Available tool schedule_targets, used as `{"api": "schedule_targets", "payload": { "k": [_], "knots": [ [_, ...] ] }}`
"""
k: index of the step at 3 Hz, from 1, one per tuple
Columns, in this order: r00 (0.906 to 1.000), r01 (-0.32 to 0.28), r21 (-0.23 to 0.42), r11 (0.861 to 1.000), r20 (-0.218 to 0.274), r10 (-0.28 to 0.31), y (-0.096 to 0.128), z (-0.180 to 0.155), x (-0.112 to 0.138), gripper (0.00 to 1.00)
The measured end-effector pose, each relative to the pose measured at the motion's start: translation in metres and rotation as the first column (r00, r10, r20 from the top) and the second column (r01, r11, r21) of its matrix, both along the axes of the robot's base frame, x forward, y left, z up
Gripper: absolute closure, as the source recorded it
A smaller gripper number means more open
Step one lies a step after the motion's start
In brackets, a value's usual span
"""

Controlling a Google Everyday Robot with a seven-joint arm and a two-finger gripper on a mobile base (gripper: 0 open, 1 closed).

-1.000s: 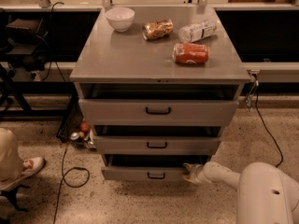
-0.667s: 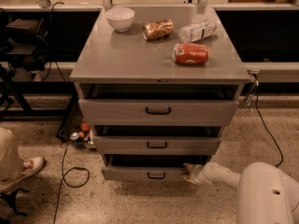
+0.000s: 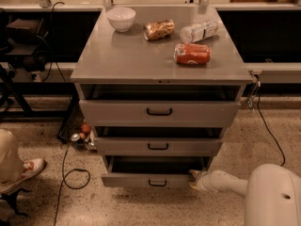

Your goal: Open bottom drawer

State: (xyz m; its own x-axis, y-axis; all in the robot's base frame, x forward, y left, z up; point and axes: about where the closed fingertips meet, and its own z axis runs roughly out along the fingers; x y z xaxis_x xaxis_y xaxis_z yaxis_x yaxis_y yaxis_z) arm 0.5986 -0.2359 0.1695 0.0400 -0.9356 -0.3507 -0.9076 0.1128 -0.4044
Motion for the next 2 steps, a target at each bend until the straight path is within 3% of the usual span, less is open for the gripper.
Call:
{"api": "schedule_targets", "payload": {
  "k": [2],
  "knots": [
    [0.9961,0.086,0.01,0.996,-0.021,-0.085,-0.012,0.006,-0.039,1.0]
  ]
}}
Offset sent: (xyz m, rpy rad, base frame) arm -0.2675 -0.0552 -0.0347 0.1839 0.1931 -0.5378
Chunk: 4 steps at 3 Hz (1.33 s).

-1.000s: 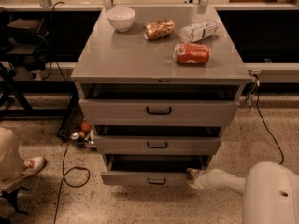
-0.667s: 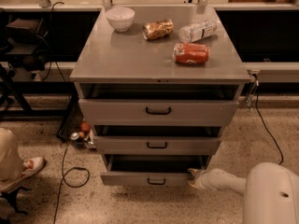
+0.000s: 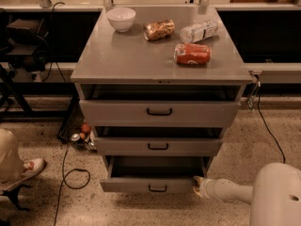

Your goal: Open bottom drawer

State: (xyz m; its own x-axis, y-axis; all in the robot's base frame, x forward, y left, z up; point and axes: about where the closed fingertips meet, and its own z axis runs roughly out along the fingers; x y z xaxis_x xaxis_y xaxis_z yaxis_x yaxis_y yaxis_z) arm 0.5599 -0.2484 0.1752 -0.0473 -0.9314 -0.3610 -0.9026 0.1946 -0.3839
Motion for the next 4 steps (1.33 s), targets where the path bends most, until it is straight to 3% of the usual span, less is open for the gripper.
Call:
{"api": "schedule_targets", "payload": {
  "k": [4],
  "knots": [
    [1.0,0.0,0.0,1.0,0.0,0.0,0.0,0.0006,-0.0002,1.0]
  ]
}}
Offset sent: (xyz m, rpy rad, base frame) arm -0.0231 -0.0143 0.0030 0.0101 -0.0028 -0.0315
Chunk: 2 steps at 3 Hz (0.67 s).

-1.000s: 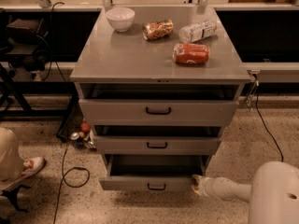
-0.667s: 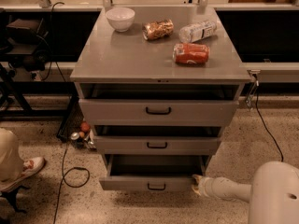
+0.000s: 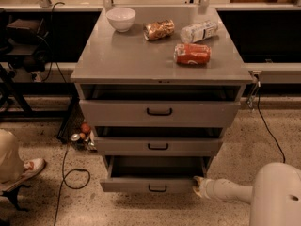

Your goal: Open bottom drawer

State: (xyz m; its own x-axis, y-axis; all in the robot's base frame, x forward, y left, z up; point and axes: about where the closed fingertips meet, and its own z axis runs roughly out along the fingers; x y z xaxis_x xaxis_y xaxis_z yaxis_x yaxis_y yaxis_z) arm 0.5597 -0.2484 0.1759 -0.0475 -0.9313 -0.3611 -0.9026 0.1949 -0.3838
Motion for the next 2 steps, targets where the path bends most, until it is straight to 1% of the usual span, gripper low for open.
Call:
{"api": "schedule_targets", "payload": {
  "k": [1,2],
  "knots": [
    [0.9998,0.02,0.0,1.0,0.002,-0.02,-0.0044,0.0018,-0.0089,1.0],
    [0.9998,0.02,0.0,1.0,0.002,-0.02,-0.0042,0.0043,-0.0088,0.87]
  ]
}}
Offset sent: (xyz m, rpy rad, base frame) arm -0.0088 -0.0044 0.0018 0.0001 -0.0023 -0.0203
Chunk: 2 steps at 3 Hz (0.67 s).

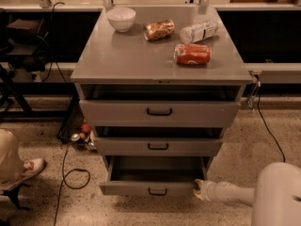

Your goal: Open bottom drawer

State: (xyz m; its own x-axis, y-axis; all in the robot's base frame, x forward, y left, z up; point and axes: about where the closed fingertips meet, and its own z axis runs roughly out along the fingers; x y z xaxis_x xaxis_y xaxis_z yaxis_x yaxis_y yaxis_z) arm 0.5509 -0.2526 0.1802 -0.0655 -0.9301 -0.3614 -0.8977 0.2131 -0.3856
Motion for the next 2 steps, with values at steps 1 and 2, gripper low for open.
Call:
{"api": "schedule_targets", "payload": {
  "k": [1,2],
  "knots": [
    [1.0,0.0,0.0,1.0,0.0,0.0,0.0,0.0002,0.0,0.64],
    [1.0,-0.001,0.001,1.0,-0.001,0.001,0.0015,-0.0008,-0.0005,0.4]
  ]
}}
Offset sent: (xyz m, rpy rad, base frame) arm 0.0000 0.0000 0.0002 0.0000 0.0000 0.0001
